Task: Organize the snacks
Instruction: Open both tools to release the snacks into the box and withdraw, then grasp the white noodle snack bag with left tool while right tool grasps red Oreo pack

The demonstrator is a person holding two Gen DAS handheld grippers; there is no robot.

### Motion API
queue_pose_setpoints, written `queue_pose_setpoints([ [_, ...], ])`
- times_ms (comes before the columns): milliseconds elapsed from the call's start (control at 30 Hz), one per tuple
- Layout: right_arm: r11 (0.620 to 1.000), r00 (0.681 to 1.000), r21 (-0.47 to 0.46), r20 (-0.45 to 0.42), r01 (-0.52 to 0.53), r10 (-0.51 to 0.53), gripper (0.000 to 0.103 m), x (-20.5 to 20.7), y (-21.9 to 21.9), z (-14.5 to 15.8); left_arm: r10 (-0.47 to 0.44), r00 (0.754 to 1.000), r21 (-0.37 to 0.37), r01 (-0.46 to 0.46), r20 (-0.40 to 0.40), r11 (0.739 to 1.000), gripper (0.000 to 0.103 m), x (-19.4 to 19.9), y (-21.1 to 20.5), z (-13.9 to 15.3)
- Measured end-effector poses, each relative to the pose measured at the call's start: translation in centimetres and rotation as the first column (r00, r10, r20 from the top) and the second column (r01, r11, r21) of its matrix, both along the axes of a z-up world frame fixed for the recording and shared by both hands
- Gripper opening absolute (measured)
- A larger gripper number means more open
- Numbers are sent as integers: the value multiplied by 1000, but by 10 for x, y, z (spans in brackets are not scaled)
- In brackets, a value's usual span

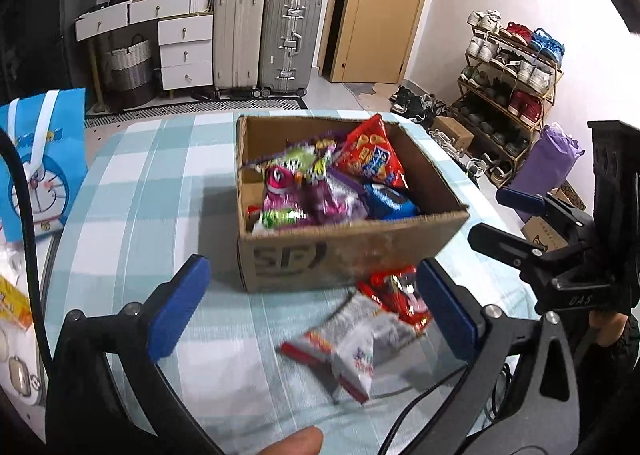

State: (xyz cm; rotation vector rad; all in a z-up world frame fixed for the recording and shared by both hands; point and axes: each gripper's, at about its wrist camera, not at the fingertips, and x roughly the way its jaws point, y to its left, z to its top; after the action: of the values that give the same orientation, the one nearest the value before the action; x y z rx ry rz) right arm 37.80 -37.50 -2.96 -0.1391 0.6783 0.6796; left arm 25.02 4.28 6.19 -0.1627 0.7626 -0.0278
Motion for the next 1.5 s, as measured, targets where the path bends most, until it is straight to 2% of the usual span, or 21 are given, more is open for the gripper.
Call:
queue_pose_setpoints([
  [300, 999, 999, -45, -42, 1, -3, 103, -25, -8, -15, 22, 999, -23, -23, -35, 999, 102, -40, -4, -11],
  [533, 999, 997, -50, -76, 8, -12, 103, -34, -15, -27, 27, 997, -31, -29, -70, 999, 102, -51, -8, -25],
  [733, 997, 992, -77, -124, 26, -36, 103, -30, -14, -46, 31, 994, -51, -36, -104, 998, 102, -47, -11, -41],
  [1100, 995, 978, -102, -207, 16, -37, 103, -19, -5, -81, 38, 983, -26, -44, -179, 999, 102, -36, -14, -76],
  [1233, 994, 975, -111, -219, 16, -41, 103, -16, -4, -91, 8, 977, -51, -19, -212, 999, 102, -32, -16, -87],
  [1400, 994, 973, -105, -227, 18, -41, 103, -10, -4, -96, 12, 972, -3, -13, -235, 1000, 102, -27, -20, -96],
  [1500, 995, 971, -103, -234, 18, -42, 103, -7, -2, -97, 29, 970, -2, -30, -241, 1000, 102, -27, -15, -100],
])
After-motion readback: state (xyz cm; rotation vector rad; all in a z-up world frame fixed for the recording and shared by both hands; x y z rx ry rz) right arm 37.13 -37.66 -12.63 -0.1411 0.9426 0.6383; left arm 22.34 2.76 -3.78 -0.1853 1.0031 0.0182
